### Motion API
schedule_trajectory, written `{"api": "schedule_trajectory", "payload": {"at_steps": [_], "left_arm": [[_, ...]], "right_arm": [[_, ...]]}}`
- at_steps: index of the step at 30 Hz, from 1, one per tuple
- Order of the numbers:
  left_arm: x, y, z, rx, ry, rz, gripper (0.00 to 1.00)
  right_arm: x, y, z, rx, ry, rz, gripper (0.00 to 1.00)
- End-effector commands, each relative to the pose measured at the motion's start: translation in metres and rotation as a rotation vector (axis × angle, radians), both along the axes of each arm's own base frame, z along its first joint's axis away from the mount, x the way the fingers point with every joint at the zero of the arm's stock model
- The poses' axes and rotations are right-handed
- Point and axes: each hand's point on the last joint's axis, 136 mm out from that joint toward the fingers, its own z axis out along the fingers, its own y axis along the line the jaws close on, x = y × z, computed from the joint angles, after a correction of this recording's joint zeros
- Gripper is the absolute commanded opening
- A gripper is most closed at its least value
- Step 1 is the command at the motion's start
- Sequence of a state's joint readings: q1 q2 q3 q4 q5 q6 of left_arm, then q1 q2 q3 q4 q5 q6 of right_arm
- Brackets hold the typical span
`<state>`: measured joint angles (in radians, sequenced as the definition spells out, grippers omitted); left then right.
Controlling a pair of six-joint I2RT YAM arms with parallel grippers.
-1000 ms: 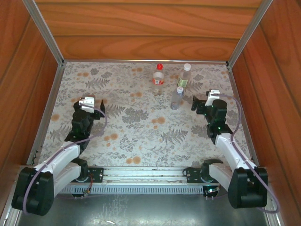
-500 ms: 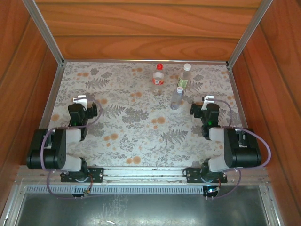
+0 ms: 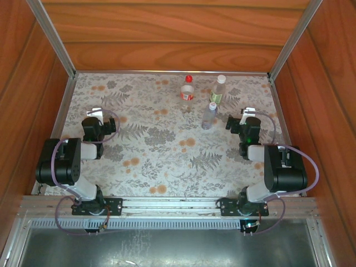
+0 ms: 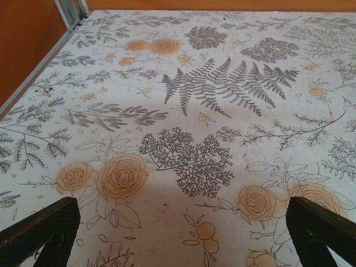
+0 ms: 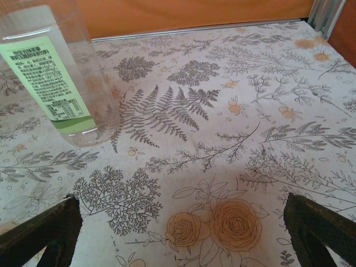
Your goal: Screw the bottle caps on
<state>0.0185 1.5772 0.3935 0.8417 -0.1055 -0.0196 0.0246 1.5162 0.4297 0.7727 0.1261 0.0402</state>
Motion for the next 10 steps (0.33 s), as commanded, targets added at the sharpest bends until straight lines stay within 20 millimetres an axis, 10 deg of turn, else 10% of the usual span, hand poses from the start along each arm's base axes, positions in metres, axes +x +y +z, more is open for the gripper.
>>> {"api": "schedule_trajectory", "payload": {"at_steps": [1, 10], "left_arm": [[0.0041, 0.0006, 0.0112, -0.006, -0.034, 0.009, 1.0], [0.0042, 0.0001, 0.0115, -0.005, -0.035, 0.006, 1.0]], "right_arm": [[0.0016, -0.0033, -0.0007, 0.009, 0.006, -0.013, 1.0], [0.0019, -0.0032, -0.0001, 0.008, 0.007, -0.011, 1.0]]}}
